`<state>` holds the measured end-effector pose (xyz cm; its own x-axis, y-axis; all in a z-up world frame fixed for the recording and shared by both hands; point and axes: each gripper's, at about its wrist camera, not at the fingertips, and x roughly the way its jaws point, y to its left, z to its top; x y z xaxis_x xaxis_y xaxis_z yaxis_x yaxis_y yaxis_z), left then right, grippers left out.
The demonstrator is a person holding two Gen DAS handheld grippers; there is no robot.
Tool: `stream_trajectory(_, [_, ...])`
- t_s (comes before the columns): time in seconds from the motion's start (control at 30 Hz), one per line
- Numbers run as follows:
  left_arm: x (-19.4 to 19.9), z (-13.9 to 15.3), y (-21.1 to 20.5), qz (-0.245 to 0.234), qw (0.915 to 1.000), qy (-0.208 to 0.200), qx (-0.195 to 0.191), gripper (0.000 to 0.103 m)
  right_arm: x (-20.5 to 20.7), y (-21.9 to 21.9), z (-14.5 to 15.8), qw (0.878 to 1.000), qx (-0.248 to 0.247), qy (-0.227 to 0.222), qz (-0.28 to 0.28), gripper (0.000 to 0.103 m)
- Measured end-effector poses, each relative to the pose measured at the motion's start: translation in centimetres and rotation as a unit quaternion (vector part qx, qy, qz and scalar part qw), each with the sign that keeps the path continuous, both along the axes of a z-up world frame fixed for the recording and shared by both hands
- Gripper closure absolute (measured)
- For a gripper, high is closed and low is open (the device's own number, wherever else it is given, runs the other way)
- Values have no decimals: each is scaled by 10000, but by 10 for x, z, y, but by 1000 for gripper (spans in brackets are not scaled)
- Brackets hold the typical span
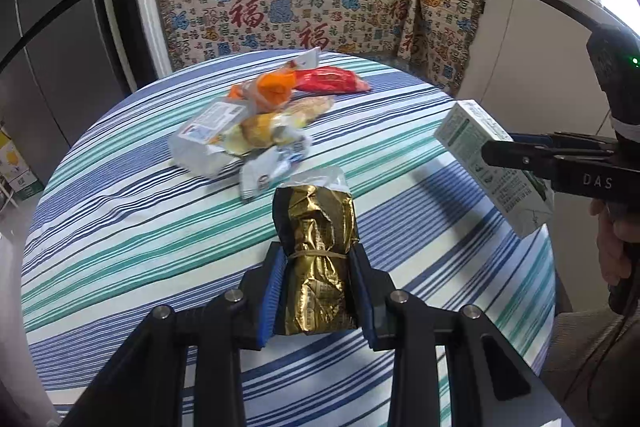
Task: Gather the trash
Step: 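Lift the foil packet and milk carton and carry both over the blue wastebasket, then open both tools to drop the foil packet and carton into the basket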
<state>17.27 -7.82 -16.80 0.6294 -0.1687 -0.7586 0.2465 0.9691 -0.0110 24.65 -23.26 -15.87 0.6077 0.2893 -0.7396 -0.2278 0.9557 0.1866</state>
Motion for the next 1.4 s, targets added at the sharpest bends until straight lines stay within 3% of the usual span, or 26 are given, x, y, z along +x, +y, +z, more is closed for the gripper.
stream_trajectory(0.23, [5, 15, -68, -603, 9978, 13, -266, 70, -11, -67, 17, 9974, 118, -143, -703, 54])
stream_trajectory(0.5, [14, 20, -196, -1644, 9840, 202, -650, 70, -14, -183, 29, 9836, -492, 86, -1731, 54])
stream_trajectory(0.63, [33, 6, -245, -2004, 9743, 465, -915, 70, -20, -238, 6, 9741, -271, 144, -2239, 54])
stream_trajectory(0.73, [47, -9, -278, -2162, 9705, 567, -901, 70, -26, -271, -17, 9683, -2, 370, -2471, 54])
stream_trajectory(0.9, [68, -39, -314, -2223, 9682, 761, -857, 70, -30, -308, -30, 9631, 86, 361, -2665, 54])
stream_trajectory(1.23, [89, -86, -354, -2279, 9669, 1004, -558, 69, -38, -339, -53, 9543, 416, 583, -2901, 52])
stream_trajectory(1.27, [90, -89, -356, -2286, 9670, 997, -526, 65, -39, -340, -55, 9536, 476, 596, -2912, 51])
stream_trajectory(1.33, [90, -97, -361, -2261, 9681, 996, -417, 56, -37, -342, -58, 9518, 607, 616, -2943, 36])
stream_trajectory(1.37, [90, -100, -364, -2192, 9700, 997, -328, 44, -38, -343, -59, 9503, 681, 604, -2978, 27])
stream_trajectory(1.4, [91, -103, -365, -2129, 9718, 978, -276, 38, -39, -344, -58, 9484, 698, 590, -3035, 26])
